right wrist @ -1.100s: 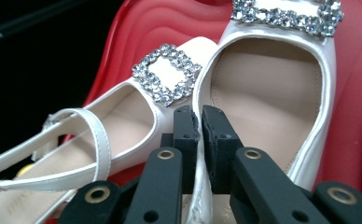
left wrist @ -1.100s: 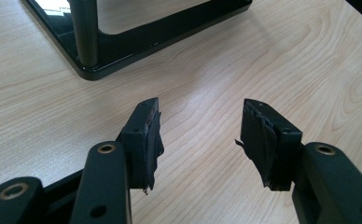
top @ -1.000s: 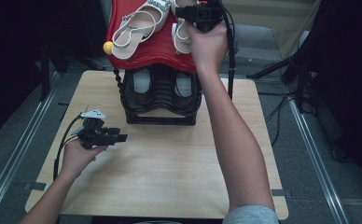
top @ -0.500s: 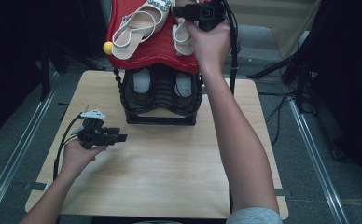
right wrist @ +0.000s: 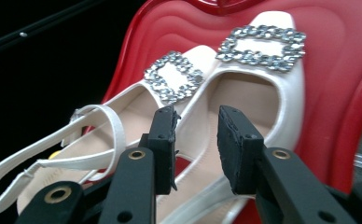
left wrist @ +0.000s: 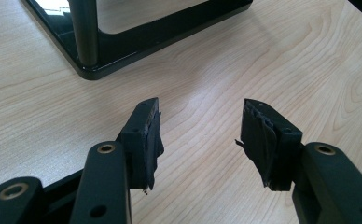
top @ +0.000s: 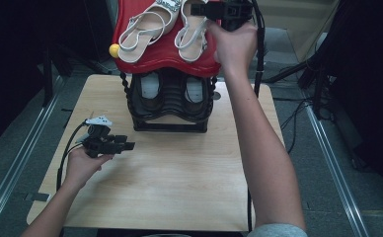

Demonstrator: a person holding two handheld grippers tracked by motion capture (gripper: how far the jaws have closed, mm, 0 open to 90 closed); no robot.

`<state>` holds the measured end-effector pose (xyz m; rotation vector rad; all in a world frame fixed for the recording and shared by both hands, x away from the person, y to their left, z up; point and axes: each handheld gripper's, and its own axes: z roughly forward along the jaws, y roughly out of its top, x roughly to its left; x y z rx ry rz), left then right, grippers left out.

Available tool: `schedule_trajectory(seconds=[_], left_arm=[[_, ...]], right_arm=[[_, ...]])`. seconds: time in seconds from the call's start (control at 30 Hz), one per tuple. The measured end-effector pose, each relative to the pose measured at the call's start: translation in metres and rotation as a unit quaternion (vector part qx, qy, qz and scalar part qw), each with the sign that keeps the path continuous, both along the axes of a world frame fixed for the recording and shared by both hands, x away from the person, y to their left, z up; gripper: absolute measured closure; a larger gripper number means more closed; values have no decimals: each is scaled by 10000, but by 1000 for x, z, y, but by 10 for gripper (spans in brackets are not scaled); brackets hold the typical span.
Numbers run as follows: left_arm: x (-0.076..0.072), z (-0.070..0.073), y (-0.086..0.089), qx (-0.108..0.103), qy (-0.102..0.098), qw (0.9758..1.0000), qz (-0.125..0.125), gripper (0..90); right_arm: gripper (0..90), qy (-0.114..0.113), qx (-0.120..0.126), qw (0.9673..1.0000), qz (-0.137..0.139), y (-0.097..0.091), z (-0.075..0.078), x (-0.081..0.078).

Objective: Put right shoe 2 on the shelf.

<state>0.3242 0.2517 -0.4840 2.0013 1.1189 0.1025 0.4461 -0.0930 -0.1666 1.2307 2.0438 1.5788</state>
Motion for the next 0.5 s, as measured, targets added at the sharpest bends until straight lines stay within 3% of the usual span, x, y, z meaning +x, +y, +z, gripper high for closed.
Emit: schedule_trajectory(seconds=[0.5], left_arm=[[0, 0, 1, -13, -1, 10000, 31, 480]], right_arm=[[653, 43, 41, 9997, -246, -41, -13, 0]])
